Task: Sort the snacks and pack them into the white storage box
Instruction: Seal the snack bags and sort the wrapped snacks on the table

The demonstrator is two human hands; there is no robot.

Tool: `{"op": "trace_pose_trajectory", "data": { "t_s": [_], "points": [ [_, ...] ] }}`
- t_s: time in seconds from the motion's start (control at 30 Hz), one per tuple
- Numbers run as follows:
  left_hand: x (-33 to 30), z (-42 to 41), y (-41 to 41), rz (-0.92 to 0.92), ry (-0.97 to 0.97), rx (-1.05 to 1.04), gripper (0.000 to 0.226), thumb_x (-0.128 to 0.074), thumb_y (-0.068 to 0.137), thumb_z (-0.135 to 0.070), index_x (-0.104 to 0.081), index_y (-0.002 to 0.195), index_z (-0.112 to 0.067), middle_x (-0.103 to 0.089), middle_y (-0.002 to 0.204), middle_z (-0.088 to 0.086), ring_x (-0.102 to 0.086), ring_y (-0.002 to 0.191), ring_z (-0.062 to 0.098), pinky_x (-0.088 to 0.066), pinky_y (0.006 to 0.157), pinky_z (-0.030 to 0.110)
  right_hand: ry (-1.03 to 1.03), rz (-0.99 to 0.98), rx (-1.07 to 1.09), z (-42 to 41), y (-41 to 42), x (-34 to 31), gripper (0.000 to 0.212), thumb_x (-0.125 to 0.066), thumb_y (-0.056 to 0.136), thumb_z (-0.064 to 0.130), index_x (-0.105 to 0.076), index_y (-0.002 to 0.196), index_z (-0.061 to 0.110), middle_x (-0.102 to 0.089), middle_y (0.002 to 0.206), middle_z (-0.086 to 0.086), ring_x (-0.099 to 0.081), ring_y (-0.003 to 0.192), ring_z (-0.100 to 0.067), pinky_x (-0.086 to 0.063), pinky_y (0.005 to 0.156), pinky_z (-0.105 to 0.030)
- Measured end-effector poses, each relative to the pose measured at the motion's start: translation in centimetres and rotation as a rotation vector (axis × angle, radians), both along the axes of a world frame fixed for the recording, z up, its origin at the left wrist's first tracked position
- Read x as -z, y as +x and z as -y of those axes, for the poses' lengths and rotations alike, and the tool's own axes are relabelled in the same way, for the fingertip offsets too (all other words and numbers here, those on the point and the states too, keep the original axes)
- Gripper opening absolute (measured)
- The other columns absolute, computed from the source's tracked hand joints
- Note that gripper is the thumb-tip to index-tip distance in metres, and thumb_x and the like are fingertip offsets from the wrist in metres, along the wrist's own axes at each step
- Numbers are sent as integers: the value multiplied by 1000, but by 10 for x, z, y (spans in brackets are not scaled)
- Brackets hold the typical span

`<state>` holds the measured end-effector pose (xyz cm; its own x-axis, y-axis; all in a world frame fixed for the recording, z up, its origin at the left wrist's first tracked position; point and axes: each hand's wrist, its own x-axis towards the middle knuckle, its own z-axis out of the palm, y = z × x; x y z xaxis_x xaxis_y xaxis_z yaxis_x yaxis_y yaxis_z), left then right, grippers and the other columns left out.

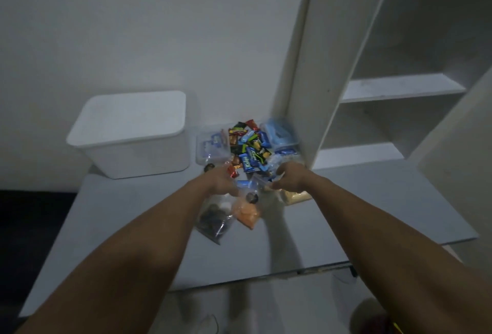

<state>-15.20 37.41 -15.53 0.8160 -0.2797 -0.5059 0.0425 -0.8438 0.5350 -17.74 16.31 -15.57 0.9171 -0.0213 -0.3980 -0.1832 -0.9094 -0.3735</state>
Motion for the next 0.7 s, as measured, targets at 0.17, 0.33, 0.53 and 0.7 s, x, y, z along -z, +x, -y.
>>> {"op": "trace_pose_trajectory", "data": {
  "t_s": [0.17, 0.33, 0.53, 0.7],
  "points": [
    [11, -37, 19, -10, -21, -109, 35, -73, 82, -25, -68, 105, 2, -61, 88, 9, -54, 63, 14, -38, 41, 17, 32, 10, -41, -42, 35, 9, 41, -71, 83, 37, -64, 111, 8, -64, 112, -11, -58, 95, -23, -46, 76, -30],
    [22, -53, 37, -34, -90, -260, 24, -75, 78, -16, -72, 96, 0, -63, 71, 4, -57, 59, 12, -39, 41, 16, 103, 55, -73, -71, 73, 16, 38, -70, 84, 27, -63, 117, 8, -65, 110, -12, -60, 100, -25, -45, 78, -29],
    [37, -58, 70, -14, -98, -382, 25, -73, 79, -19, -72, 94, 1, -65, 83, 9, -55, 63, 14, -41, 49, 21, 252, 84, -36, -95, 121, 34, 28, -69, 85, 22, -64, 110, 11, -62, 94, -3, -58, 89, -21, -48, 77, -31],
    [48, -59, 93, -55, -134, -477, 27, -70, 83, -19, -70, 97, 4, -61, 80, 8, -56, 63, 15, -43, 48, 18, 267, 18, -44, -100, 155, 48, 37, -70, 80, 10, -60, 116, 4, -55, 98, -2, -54, 92, -19, -44, 75, -26]
  ]
}}
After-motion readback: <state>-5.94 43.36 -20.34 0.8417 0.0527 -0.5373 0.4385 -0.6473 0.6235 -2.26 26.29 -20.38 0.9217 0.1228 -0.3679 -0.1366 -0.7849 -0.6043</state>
